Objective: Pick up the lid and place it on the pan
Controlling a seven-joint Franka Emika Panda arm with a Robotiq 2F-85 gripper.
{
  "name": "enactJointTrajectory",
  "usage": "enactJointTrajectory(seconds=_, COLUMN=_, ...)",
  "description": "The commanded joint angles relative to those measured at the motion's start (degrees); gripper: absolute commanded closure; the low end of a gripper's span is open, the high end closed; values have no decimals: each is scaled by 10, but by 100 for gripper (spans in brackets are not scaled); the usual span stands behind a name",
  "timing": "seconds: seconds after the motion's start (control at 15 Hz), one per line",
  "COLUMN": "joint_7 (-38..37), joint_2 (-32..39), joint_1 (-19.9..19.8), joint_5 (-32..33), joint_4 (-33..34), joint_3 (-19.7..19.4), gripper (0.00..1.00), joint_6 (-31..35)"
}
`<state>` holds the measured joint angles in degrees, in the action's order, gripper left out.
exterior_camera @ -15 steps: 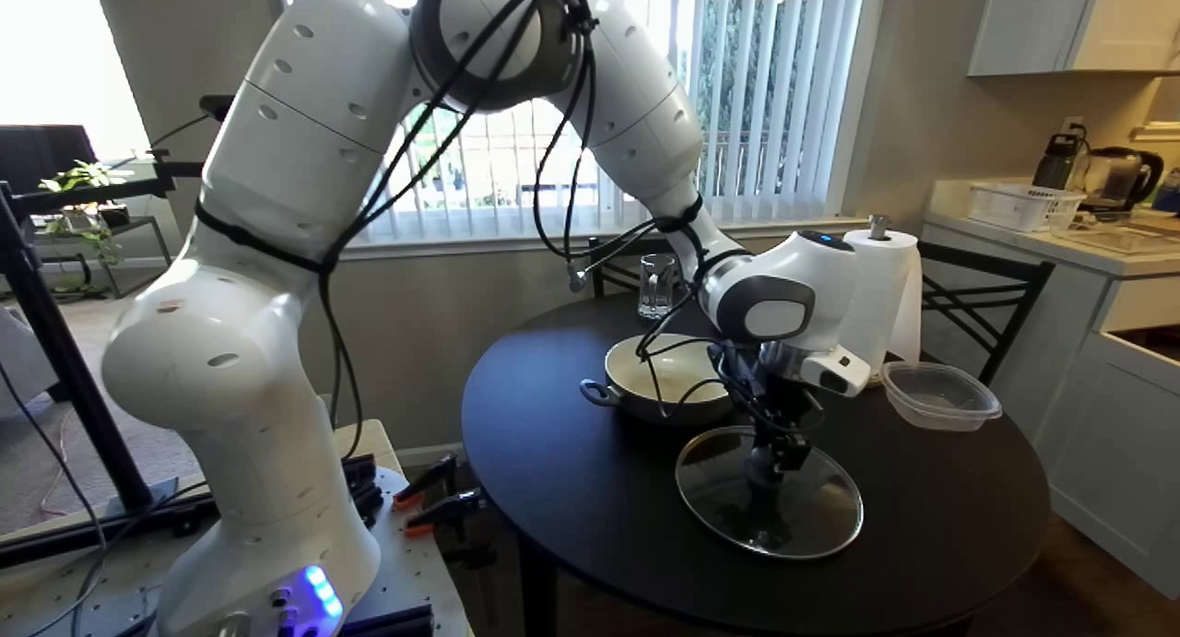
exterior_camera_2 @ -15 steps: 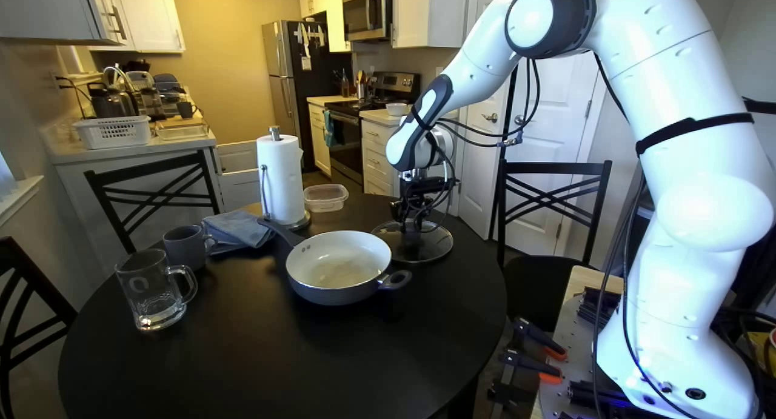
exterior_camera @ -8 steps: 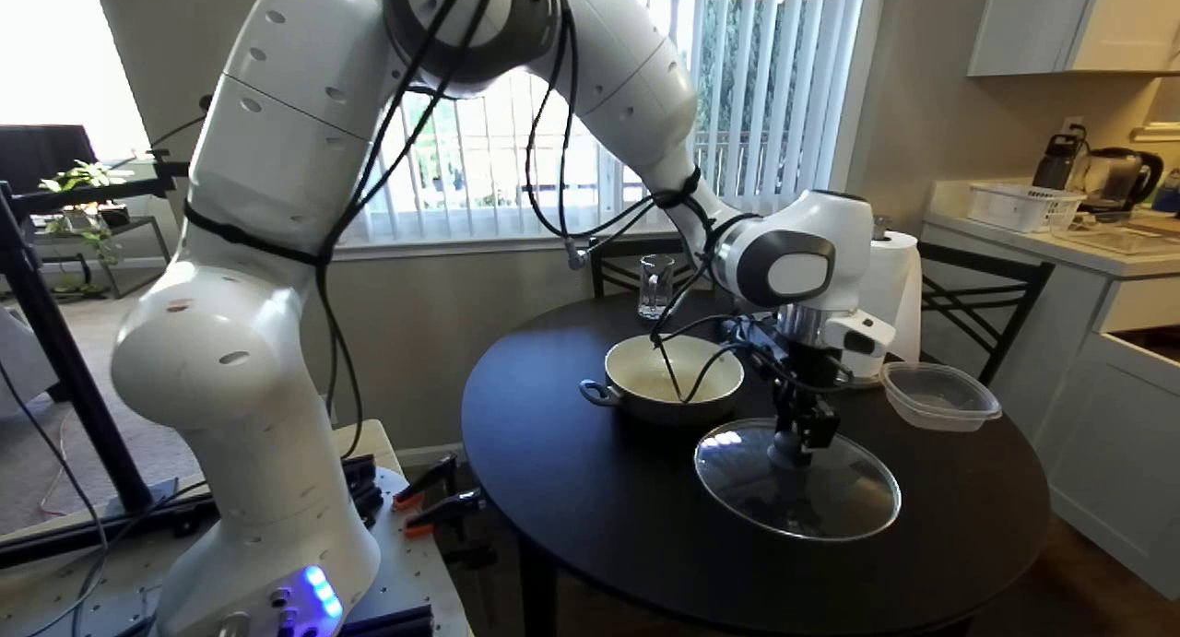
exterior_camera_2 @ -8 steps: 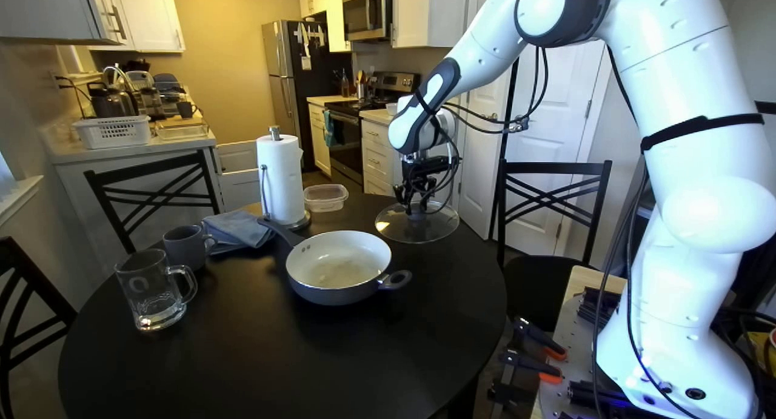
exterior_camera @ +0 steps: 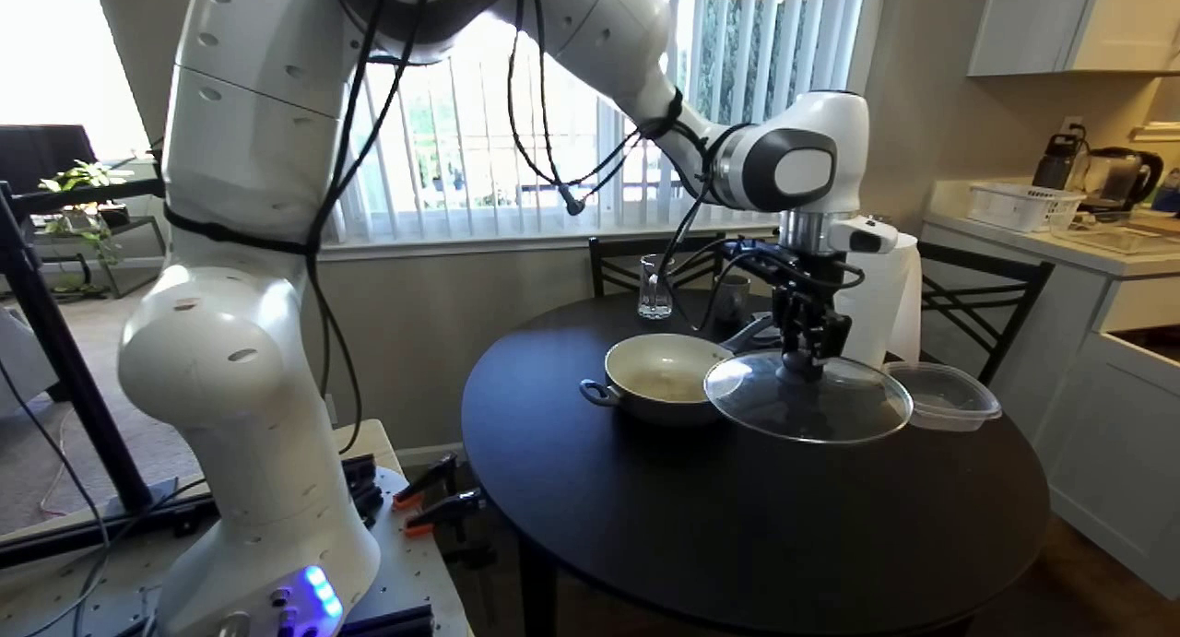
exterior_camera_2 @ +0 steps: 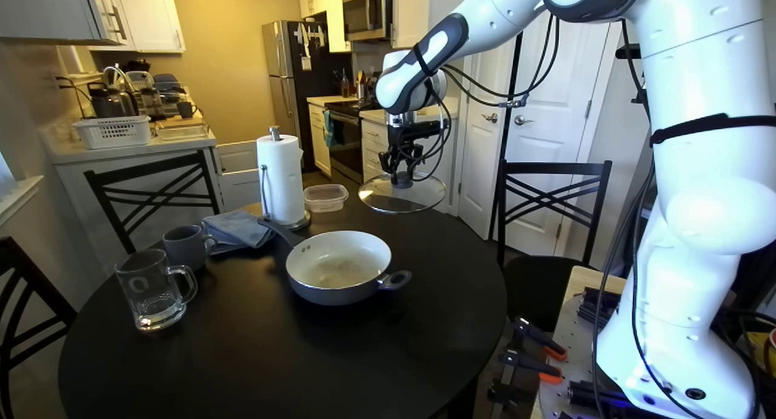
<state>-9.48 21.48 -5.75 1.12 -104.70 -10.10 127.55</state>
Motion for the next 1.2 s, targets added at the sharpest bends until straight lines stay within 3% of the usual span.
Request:
enactJointTrajectory(seconds=0.0, joint_7=11, joint_2=-20, joint_1=19, joint_5=23, joint_4=24, joint_3=22, gripper=67, joint_6=-26)
enactJointTrajectory(seconds=0.67, joint_7=64, joint_2=53, joint_1=44, joint_5=0, joint_4=98, joint_3=90, gripper=67, joint_6=-47)
enactJointTrajectory(seconds=1.13, joint_7=75, joint_2=70, joint_1=92, joint_5=61, joint_4=94, joint_3=95, gripper=67, joint_6=-43)
